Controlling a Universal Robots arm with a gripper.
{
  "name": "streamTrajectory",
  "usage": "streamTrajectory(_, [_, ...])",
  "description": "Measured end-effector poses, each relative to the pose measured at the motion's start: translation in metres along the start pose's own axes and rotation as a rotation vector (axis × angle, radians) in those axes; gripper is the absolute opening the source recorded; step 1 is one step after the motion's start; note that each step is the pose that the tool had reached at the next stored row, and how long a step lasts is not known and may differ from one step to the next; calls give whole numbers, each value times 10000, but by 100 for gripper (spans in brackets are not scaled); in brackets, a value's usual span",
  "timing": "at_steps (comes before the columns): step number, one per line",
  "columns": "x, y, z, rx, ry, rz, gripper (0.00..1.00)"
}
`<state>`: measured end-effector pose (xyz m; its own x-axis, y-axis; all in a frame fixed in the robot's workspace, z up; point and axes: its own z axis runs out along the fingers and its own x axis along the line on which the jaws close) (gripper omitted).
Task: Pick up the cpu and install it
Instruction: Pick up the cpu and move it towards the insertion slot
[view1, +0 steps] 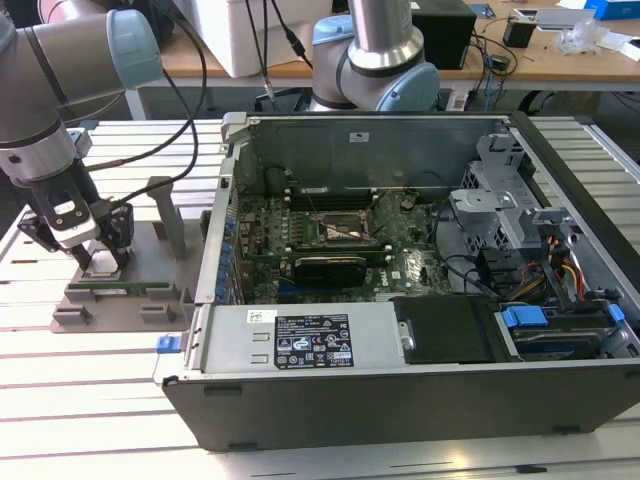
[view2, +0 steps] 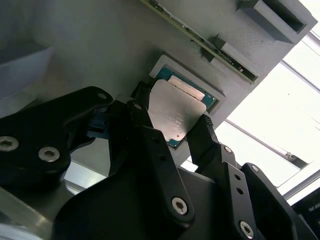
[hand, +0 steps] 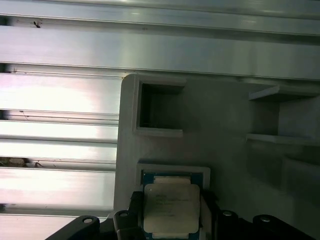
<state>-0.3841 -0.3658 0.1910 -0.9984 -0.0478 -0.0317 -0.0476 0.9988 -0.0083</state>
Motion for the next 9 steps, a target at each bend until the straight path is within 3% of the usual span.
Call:
streamTrajectory(8, [-6, 0, -218, 2, 6, 0, 54])
streamTrajectory(9, [-8, 13, -272, 3, 7, 2, 54])
